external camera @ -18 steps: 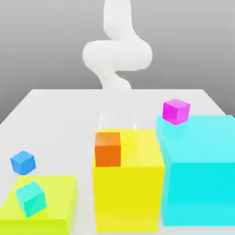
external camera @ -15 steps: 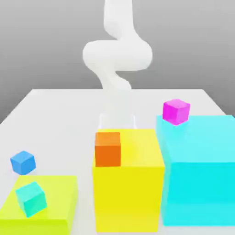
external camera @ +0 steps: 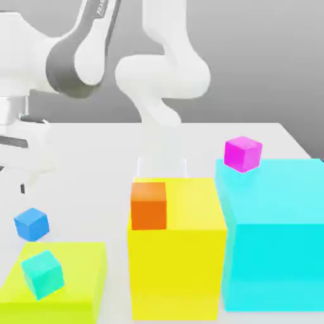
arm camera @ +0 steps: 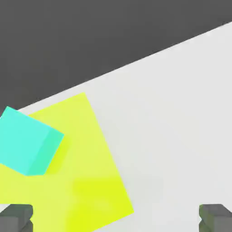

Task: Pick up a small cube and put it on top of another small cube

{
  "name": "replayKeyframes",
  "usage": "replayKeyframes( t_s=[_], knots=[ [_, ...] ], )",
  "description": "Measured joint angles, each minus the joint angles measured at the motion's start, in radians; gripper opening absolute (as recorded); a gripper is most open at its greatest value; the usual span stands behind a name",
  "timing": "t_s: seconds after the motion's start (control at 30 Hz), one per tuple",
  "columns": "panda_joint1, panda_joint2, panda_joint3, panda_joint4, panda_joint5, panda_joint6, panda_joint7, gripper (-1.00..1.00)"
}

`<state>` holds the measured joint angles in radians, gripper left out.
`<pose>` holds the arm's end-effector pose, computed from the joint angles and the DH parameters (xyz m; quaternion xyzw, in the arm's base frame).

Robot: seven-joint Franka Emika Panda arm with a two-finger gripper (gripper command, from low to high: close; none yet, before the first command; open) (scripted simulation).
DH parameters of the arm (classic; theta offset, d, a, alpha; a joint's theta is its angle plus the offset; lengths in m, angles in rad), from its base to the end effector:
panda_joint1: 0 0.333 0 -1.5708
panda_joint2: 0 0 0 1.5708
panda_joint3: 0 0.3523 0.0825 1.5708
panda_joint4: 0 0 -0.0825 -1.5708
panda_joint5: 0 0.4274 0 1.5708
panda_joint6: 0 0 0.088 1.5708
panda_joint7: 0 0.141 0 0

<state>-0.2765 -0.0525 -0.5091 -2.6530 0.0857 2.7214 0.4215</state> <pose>0.3247 -0.3236 0.2328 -0.7991 0.5976 -0.0615 0.0217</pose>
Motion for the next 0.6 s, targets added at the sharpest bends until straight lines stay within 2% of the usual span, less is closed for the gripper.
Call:
replayKeyframes(
  t_s=[0.13, 0.33, 0.37, 0.6],
  knots=[
    [-0.085, 0.151, -0.016, -0.054, 0.085, 0.081, -0.115, 0.0],
    [-0.258, 0.349, 0.204, -0.016, 0.343, 0.216, -0.315, 0.0],
    [-0.292, 0.373, 0.244, -0.01, 0.366, 0.236, -0.333, -1.0],
    [-0.299, 0.377, 0.251, -0.009, 0.368, 0.237, -0.334, -1.0]
  ],
)
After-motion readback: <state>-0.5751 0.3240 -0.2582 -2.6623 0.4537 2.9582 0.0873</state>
